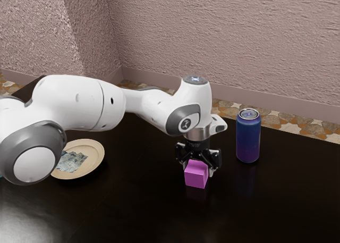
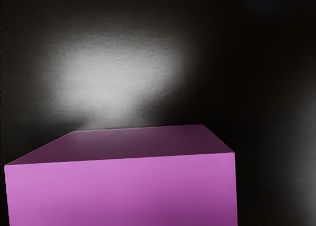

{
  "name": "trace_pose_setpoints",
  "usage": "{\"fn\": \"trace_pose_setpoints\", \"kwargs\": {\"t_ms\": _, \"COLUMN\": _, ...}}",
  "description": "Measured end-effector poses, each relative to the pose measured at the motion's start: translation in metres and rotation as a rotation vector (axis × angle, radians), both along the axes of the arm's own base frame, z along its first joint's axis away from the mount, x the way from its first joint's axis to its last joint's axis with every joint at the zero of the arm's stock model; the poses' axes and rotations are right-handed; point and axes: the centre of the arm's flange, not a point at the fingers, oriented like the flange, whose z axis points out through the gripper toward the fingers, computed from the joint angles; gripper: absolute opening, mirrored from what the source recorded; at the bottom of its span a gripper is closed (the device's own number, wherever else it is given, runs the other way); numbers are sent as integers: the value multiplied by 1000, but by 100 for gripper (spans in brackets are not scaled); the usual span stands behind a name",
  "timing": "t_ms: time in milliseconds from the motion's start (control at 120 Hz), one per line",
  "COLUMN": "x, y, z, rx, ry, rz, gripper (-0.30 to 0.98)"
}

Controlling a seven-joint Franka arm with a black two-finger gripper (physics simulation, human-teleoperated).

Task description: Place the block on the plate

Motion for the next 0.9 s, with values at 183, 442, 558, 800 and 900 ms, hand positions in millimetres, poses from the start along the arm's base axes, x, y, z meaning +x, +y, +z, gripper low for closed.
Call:
{"fn": "trace_pose_setpoints", "kwargs": {"t_ms": 183, "x": 1, "y": 3, "z": 0, "rx": 0, "ry": 1, "rz": 3, "gripper": 58}}
{"fn": "trace_pose_setpoints", "kwargs": {"t_ms": 442, "x": 0, "y": 5, "z": -2, "rx": 3, "ry": 4, "rz": 3, "gripper": 50}}
{"fn": "trace_pose_setpoints", "kwargs": {"t_ms": 558, "x": 0, "y": 5, "z": -2, "rx": 4, "ry": 4, "rz": 3, "gripper": 48}}
{"fn": "trace_pose_setpoints", "kwargs": {"t_ms": 800, "x": 1, "y": 6, "z": 4, "rx": 5, "ry": -4, "rz": 2, "gripper": 45}}
{"fn": "trace_pose_setpoints", "kwargs": {"t_ms": 900, "x": 1, "y": 6, "z": 11, "rx": 6, "ry": -14, "rz": -1, "gripper": 45}}
